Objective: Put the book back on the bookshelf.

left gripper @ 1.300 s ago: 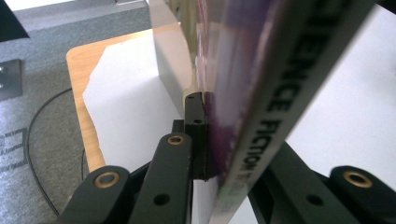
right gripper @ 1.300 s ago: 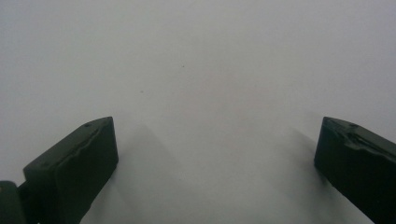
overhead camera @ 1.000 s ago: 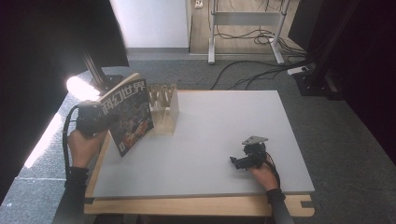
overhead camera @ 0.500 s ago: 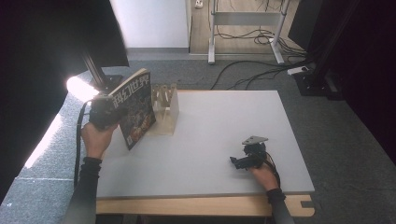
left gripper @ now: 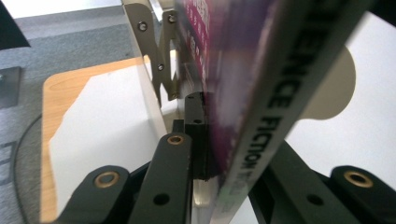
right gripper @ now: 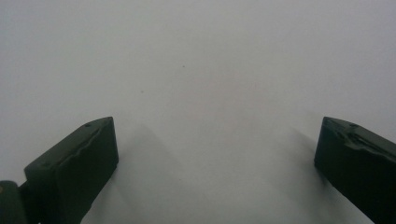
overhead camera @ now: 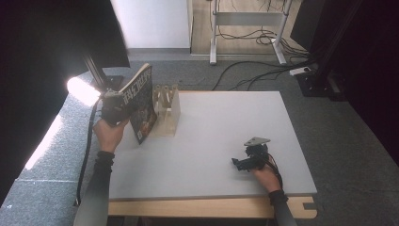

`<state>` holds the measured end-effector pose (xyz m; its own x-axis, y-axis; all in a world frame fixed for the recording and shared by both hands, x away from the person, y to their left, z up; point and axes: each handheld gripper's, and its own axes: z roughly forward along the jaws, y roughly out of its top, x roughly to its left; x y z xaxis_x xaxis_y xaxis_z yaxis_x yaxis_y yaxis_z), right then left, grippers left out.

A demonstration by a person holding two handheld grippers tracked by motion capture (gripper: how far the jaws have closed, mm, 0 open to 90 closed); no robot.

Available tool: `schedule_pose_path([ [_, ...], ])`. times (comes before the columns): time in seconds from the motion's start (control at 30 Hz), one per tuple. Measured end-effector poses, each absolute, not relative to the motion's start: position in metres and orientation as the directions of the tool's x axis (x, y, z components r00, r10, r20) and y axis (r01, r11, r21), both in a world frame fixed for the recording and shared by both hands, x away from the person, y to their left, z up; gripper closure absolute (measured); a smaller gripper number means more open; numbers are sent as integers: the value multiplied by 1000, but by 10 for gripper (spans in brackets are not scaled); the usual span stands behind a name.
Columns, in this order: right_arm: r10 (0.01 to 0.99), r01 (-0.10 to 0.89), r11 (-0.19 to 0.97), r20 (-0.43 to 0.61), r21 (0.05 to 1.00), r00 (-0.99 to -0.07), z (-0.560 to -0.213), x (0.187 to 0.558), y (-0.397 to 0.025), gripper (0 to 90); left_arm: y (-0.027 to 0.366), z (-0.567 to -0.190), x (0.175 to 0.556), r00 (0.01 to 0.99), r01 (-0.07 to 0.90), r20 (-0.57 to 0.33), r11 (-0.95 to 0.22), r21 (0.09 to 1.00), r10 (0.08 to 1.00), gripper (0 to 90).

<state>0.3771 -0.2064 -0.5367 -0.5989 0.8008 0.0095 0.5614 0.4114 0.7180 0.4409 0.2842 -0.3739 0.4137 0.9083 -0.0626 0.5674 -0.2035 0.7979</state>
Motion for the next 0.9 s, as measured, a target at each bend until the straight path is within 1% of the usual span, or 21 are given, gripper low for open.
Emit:
schedule_pose_path([
  [0.07,801,561,411,9,718,-599,-537,377,-206,0,283,-378,443,411,562,-73,-189,806,909,821],
  [0.23,801,561,412,9,718,-599,-537,377,-206,0,288,-383,443,391,554,-67,-177,813,918,808],
  [0.37,803,564,409,12,717,-596,-537,377,-206,0,294,-385,440,414,528,-98,-151,836,905,755],
  [0.4,802,563,410,12,718,-598,-537,377,-206,0,296,-383,439,416,521,-112,-135,843,903,755],
  [0.47,802,563,409,12,718,-597,-537,377,-206,0,300,-378,437,431,508,-138,-113,854,892,656],
  [0.5,802,563,409,12,718,-597,-537,377,-206,0,300,-378,437,431,508,-138,-113,854,892,629],
  [0.53,802,563,409,12,718,-597,-537,377,-206,0,301,-377,434,431,501,-134,-113,858,892,629],
  [0.57,802,563,409,12,718,-598,-537,377,-206,0,302,-376,433,431,498,-128,-117,859,893,599],
  [0.6,802,563,409,12,718,-598,-537,377,-206,0,303,-375,431,434,494,-123,-122,861,893,492],
  [0.63,802,563,409,12,718,-598,-537,377,-206,0,304,-374,428,433,493,-116,-127,861,894,492],
  [0.67,802,563,409,12,718,-597,-536,377,-206,0,305,-374,426,431,493,-106,-135,860,896,457],
  [0.7,802,563,409,12,718,-597,-536,377,-206,0,307,-373,423,434,491,-101,-141,860,895,405],
  [0.73,802,563,410,11,718,-597,-537,377,-206,0,308,-373,421,439,489,-102,-142,861,893,320],
  [0.77,802,563,410,11,718,-597,-537,377,-206,0,310,-373,419,446,488,-100,-148,860,889,320],
  [0.9,802,563,410,10,718,-597,-537,377,-206,0,315,-372,408,470,478,-94,-163,863,878,192],
])
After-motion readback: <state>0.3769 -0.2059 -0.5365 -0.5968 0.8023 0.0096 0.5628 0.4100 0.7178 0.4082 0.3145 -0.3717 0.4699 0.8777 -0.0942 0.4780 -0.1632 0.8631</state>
